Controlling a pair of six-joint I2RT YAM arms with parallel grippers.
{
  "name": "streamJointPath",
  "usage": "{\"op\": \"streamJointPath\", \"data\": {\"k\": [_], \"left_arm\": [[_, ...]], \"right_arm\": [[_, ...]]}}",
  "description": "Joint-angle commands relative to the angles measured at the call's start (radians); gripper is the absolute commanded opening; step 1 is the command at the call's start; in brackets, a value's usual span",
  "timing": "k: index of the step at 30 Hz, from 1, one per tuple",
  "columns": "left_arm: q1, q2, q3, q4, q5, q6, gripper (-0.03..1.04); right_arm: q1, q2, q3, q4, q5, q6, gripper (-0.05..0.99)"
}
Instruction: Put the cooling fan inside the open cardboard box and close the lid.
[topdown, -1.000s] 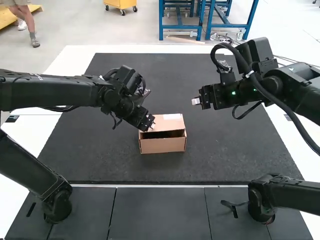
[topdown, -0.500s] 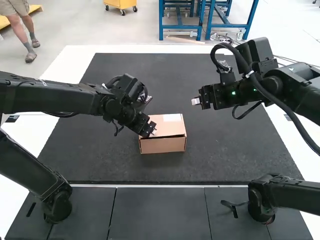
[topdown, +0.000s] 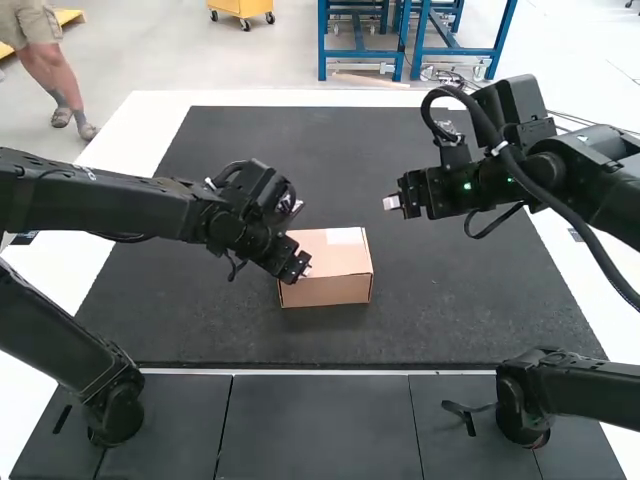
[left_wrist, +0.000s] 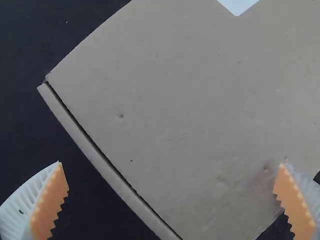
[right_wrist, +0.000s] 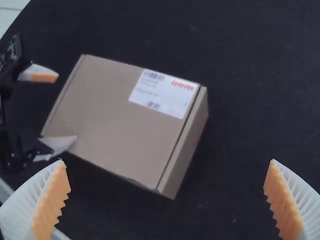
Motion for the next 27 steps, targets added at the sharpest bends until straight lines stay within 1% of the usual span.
{"op": "streamJointPath", "data": {"k": [1,5,8,10,11,13,14,15,16,17,18,20,22,24,26,27], "left_arm": [[0.001,-0.022,-0.015,-0.002,-0.044,0.017,0.97],[0.007,-0.064,0.004,-0.028,-0.044,0.034,0.97],[0.008,-0.111,0.038,-0.057,-0.047,0.034,0.97],[0.021,-0.14,0.067,-0.077,-0.087,0.034,0.97],[0.027,-0.16,0.087,-0.094,-0.093,0.034,0.97],[0.041,-0.2,0.122,-0.123,-0.106,0.032,0.97],[0.045,-0.222,0.137,-0.133,-0.118,0.032,0.97],[0.051,-0.246,0.153,-0.146,-0.121,0.032,0.97],[0.054,-0.274,0.166,-0.151,-0.136,0.032,0.97],[0.059,-0.305,0.179,-0.153,-0.145,0.034,0.97],[0.062,-0.337,0.186,-0.154,-0.145,0.037,0.97],[0.067,-0.407,0.189,-0.142,-0.145,0.048,0.97],[0.07,-0.483,0.186,-0.114,-0.155,0.089,0.97],[0.068,-0.555,0.177,-0.083,-0.164,0.103,0.97],[0.07,-0.621,0.159,-0.047,-0.196,0.123,0.97],[0.07,-0.653,0.148,-0.027,-0.199,0.123,0.97]], "right_arm": [[-0.019,-0.011,0.001,0.003,-0.017,0.007,0.89],[-0.024,-0.014,0.021,-0.001,-0.018,0.012,0.89],[-0.024,-0.021,0.041,-0.017,-0.02,0.019,0.89],[-0.022,-0.029,0.047,-0.02,-0.02,0.024,0.89],[-0.022,-0.031,0.05,-0.02,-0.02,0.032,0.89],[-0.027,-0.037,0.056,-0.018,-0.017,0.075,0.89],[-0.028,-0.038,0.056,-0.018,-0.017,0.075,0.89],[-0.031,-0.044,0.058,-0.017,-0.009,0.079,0.89],[-0.036,-0.049,0.059,-0.015,0.016,0.081,0.89],[-0.04,-0.051,0.059,-0.009,0.026,0.082,0.89],[-0.047,-0.055,0.058,0.002,0.045,0.085,0.9],[-0.059,-0.067,0.055,0.054,0.118,0.09,0.91],[-0.066,-0.087,0.052,0.083,0.117,0.085,0.91],[-0.071,-0.104,0.046,0.11,0.123,0.093,0.91],[-0.077,-0.121,0.027,0.14,0.126,0.104,0.91],[-0.079,-0.133,0.016,0.153,0.129,0.104,0.91]]}}
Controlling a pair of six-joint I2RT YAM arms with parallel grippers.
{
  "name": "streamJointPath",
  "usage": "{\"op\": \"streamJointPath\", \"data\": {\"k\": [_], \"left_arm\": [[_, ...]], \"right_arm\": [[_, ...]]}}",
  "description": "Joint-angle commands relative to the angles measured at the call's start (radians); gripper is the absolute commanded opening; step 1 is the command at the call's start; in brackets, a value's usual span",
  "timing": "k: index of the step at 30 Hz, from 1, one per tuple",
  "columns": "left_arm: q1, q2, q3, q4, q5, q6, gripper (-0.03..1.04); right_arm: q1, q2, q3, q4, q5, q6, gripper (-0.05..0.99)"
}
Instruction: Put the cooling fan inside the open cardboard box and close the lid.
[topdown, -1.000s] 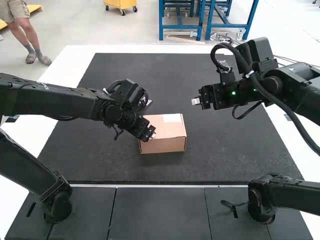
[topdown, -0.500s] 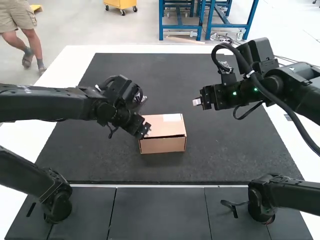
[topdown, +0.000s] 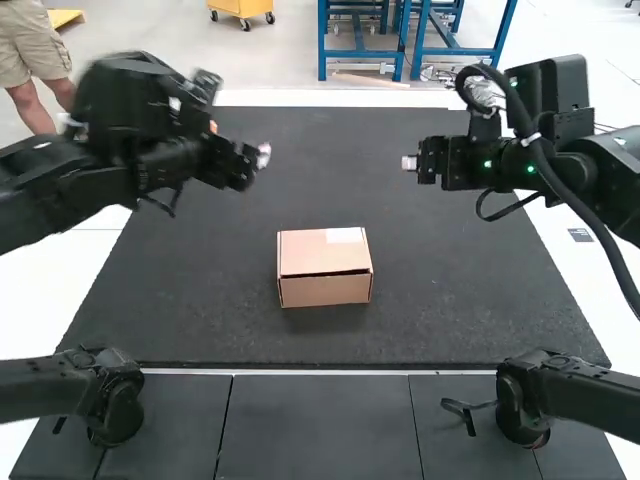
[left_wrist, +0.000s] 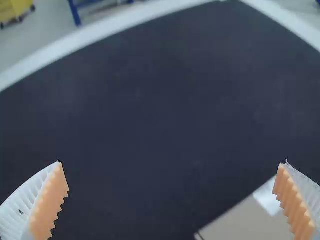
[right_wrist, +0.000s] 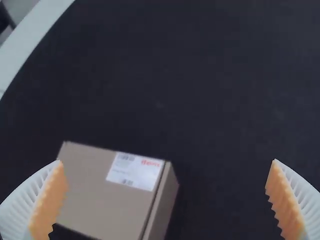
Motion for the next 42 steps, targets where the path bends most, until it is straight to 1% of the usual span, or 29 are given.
{"op": "streamJointPath", "data": {"k": [1,3,4,5,7,9,11,13,15,17,19,21,22,24,25,29,31,32,34,36,37,39,42], "left_arm": [[0.01,-0.108,-0.019,0.044,-0.055,0.039,0.97],[0.01,-0.168,-0.056,0.098,-0.095,0.051,0.97],[0.011,-0.195,-0.074,0.132,-0.108,0.073,0.97],[0.018,-0.22,-0.094,0.153,-0.114,0.079,0.97],[0.062,-0.263,-0.13,0.199,-0.118,0.096,0.97],[0.123,-0.298,-0.174,0.239,-0.118,0.096,0.97],[0.179,-0.332,-0.222,0.29,-0.116,0.105,0.97],[0.225,-0.363,-0.268,0.328,-0.11,0.113,0.97],[0.263,-0.39,-0.311,0.374,-0.093,0.117,0.97],[0.292,-0.412,-0.352,0.399,-0.062,0.117,0.97],[0.317,-0.432,-0.407,0.422,-0.052,0.117,0.97],[0.337,-0.464,-0.461,0.465,-0.042,0.117,0.97],[0.343,-0.487,-0.485,0.478,-0.032,0.117,0.97],[0.353,-0.534,-0.53,0.482,-0.01,0.117,0.97],[0.355,-0.559,-0.556,0.483,-0.002,0.117,0.97],[0.352,-0.662,-0.643,0.488,-0.001,0.121,0.97],[0.35,-0.711,-0.656,0.514,0.008,0.122,0.97],[0.35,-0.728,-0.656,0.512,0.014,0.122,0.97],[0.35,-0.74,-0.659,0.511,0.03,0.122,0.97],[0.35,-0.741,-0.673,0.543,0.034,0.124,0.97],[0.349,-0.743,-0.683,0.578,0.039,0.125,0.97],[0.349,-0.744,-0.712,0.641,0.04,0.153,0.97],[0.349,-0.751,-0.76,0.713,0.063,0.162,0.97]], "right_arm": [[-0.018,-0.051,-0.018,0.042,0.043,0.021,0.91],[-0.026,-0.075,-0.053,0.108,0.069,0.02,0.91],[-0.034,-0.087,-0.068,0.14,0.085,0.018,0.91],[-0.038,-0.097,-0.082,0.171,0.086,0.017,0.91],[-0.054,-0.117,-0.119,0.222,0.088,0.012,0.91],[-0.069,-0.137,-0.16,0.288,0.088,0.005,0.91],[-0.089,-0.158,-0.214,0.372,0.088,-0.031,0.91],[-0.114,-0.173,-0.268,0.443,0.088,-0.052,0.91],[-0.138,-0.184,-0.329,0.493,0.079,-0.064,0.91],[-0.167,-0.209,-0.398,0.539,0.065,-0.052,0.91],[-0.196,-0.249,-0.47,0.604,0.048,-0.049,0.91],[-0.224,-0.295,-0.528,0.636,0.029,-0.046,0.91],[-0.239,-0.314,-0.556,0.647,0.017,-0.035,0.91],[-0.264,-0.353,-0.607,0.65,-0.012,-0.028,0.91],[-0.275,-0.37,-0.628,0.65,-0.018,-0.012,0.91],[-0.33,-0.417,-0.705,0.671,-0.038,-0.005,0.91],[-0.359,-0.431,-0.742,0.696,-0.044,-0.005,0.91],[-0.374,-0.434,-0.757,0.706,-0.047,-0.005,0.91],[-0.405,-0.439,-0.78,0.732,-0.073,-0.005,0.91],[-0.434,-0.439,-0.794,0.763,-0.087,-0.005,0.91],[-0.451,-0.437,-0.801,0.782,-0.098,-0.005,0.91],[-0.483,-0.437,-0.818,0.817,-0.122,-0.005,0.91],[-0.522,-0.433,-0.844,0.869,-0.15,-0.006,0.91]]}}
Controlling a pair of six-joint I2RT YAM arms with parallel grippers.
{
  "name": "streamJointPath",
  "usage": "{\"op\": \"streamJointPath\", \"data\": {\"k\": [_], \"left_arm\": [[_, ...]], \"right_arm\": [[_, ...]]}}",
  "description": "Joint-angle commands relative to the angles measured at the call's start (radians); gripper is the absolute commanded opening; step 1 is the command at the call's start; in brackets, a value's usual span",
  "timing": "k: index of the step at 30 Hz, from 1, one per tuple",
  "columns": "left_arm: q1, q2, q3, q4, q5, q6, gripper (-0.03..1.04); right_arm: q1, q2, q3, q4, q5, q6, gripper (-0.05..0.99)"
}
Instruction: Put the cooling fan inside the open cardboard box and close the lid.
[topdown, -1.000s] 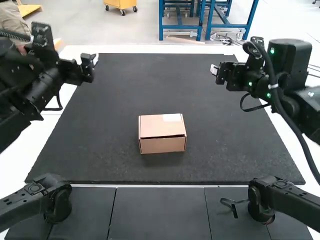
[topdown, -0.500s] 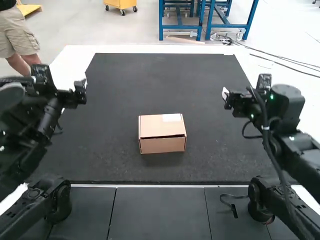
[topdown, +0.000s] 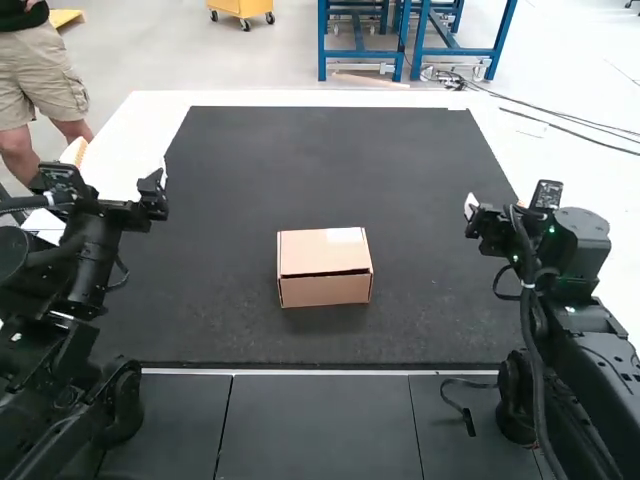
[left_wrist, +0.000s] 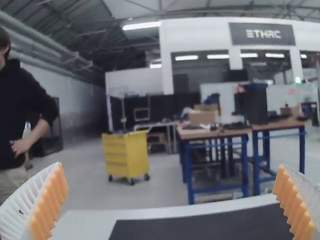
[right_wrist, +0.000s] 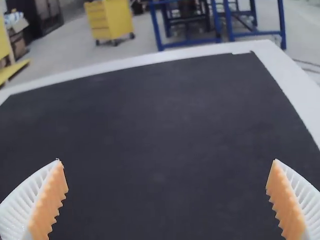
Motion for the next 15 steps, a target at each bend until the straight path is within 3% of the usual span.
{"op": "streamJointPath", "data": {"k": [1,6,11,15], "left_arm": [[0.002,-0.022,-0.043,0.034,0.043,0.03,0.97],[0.014,-0.085,-0.118,0.053,0.054,0.034,0.97],[0.067,-0.079,-0.183,0.025,0.076,0.027,0.97],[0.106,-0.079,-0.184,-0.049,0.132,-0.032,0.97]], "right_arm": [[-0.043,-0.008,-0.019,0.055,-0.057,0.004,0.91],[-0.049,-0.017,-0.085,0.109,-0.075,-0.022,0.91],[-0.015,-0.109,-0.174,0.158,-0.069,-0.048,0.91],[-0.01,-0.158,-0.229,0.183,-0.06,-0.05,0.91]]}}
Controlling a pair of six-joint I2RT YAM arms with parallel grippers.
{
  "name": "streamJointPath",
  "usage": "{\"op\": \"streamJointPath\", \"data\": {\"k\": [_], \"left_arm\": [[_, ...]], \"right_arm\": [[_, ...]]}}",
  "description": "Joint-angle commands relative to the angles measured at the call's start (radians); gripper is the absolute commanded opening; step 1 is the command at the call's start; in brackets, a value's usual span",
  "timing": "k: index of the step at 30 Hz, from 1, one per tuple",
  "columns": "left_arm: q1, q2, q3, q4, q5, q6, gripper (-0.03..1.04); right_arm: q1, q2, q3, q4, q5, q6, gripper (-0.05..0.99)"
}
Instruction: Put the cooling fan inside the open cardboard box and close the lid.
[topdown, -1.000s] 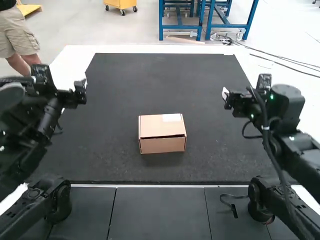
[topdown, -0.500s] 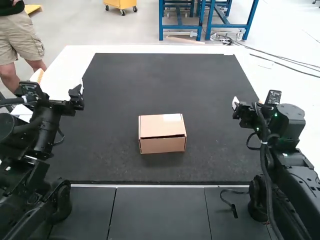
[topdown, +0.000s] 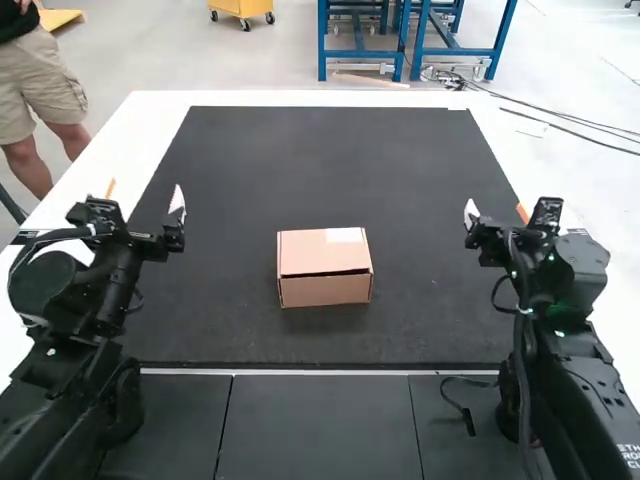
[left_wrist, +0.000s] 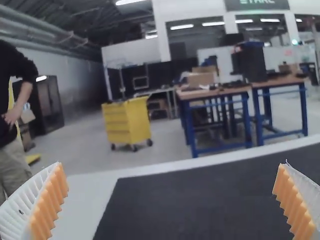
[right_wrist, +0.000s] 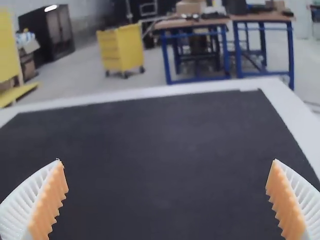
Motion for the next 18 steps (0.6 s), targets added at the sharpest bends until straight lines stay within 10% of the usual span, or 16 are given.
{"op": "streamJointPath", "data": {"k": [1,10,18], "left_arm": [[0.033,-0.009,-0.006,-0.026,0.062,-0.047,0.97],[0.151,-0.009,0.001,-0.158,0.246,-0.156,0.97],[0.156,-0.01,-0.004,-0.182,0.257,-0.25,0.97]], "right_arm": [[0.011,-0.05,-0.104,0.027,0.002,-0.016,0.91],[-0.004,-0.305,-0.157,-0.181,0.025,-0.016,0.91],[-0.025,-0.286,-0.155,-0.299,0.095,-0.01,0.91]]}}
